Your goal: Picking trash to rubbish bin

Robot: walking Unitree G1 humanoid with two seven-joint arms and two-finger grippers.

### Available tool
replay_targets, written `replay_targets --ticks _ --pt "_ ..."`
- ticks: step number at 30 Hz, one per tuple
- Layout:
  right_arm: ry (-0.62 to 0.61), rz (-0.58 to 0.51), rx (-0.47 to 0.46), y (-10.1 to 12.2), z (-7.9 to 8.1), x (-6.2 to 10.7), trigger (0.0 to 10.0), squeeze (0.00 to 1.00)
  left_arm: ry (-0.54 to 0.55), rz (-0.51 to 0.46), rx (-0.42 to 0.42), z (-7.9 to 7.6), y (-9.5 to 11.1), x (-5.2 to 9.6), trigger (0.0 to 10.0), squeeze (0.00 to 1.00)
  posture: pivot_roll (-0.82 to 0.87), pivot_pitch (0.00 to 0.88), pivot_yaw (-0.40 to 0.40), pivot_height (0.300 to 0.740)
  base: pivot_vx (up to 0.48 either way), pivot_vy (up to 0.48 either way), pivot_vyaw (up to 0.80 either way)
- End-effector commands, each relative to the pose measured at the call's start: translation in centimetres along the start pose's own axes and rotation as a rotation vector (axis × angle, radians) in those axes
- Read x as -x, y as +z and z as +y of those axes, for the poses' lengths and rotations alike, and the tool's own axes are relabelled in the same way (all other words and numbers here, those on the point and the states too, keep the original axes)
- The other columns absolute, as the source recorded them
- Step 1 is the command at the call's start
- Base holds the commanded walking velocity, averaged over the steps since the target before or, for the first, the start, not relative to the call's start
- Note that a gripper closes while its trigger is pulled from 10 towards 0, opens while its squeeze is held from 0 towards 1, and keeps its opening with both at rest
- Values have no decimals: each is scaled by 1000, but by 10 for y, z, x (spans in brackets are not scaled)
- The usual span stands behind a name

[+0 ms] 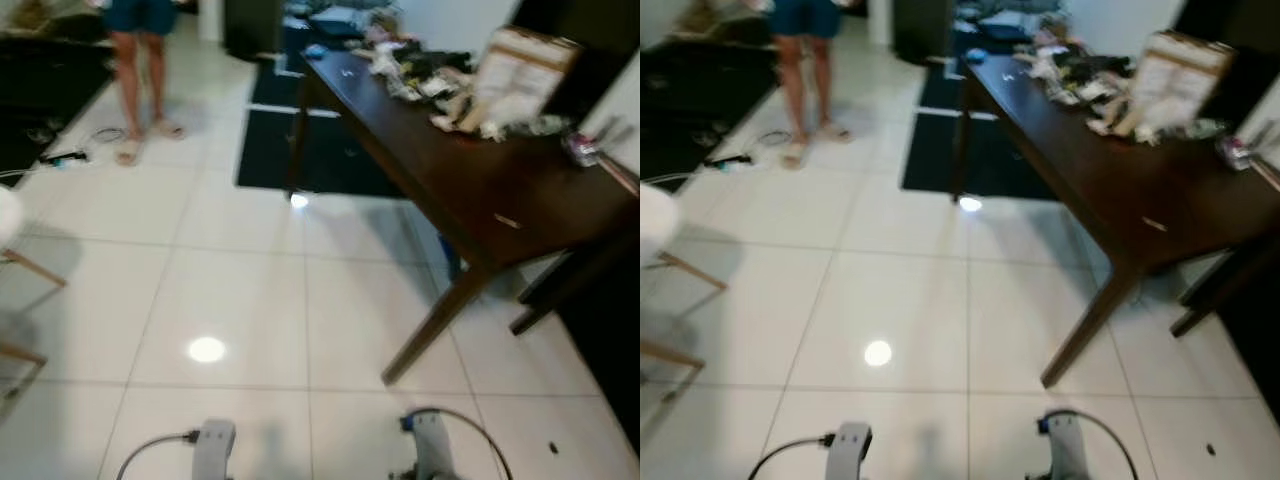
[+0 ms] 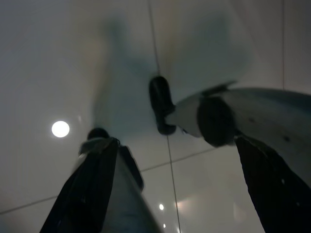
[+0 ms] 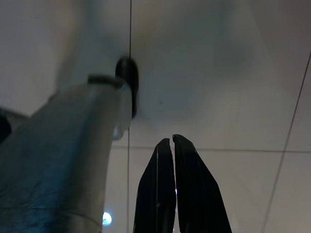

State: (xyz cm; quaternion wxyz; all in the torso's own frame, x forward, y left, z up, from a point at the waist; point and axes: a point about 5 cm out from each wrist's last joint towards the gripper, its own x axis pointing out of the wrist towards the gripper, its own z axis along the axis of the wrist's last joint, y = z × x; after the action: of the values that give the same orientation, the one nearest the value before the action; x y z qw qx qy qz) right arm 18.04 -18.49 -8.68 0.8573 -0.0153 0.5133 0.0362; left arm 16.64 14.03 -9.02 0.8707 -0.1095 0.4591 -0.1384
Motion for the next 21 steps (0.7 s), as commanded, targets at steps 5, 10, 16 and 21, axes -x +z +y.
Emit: replay_targets --ticks 5,10,16,21 --pt "3 8 37 0 -2 0 10000 0 0 17 37 -2 -10 1 10000 0 126 107 -86 740 0 -103 0" --pt "5 9 57 1 -3 0 10000 0 -6 15 36 -4 -9 0 10000 0 125 105 -89 740 0 -412 0" --pt "4 9 58 2 -2 0 10000 0 -13 12 20 -6 -6 -1 10000 0 128 89 -93 740 0 -431 0" --pt "5 9 70 2 -3 0 10000 0 -13 3 20 -6 -2 -2 10000 0 131 82 -95 740 0 -431 0"
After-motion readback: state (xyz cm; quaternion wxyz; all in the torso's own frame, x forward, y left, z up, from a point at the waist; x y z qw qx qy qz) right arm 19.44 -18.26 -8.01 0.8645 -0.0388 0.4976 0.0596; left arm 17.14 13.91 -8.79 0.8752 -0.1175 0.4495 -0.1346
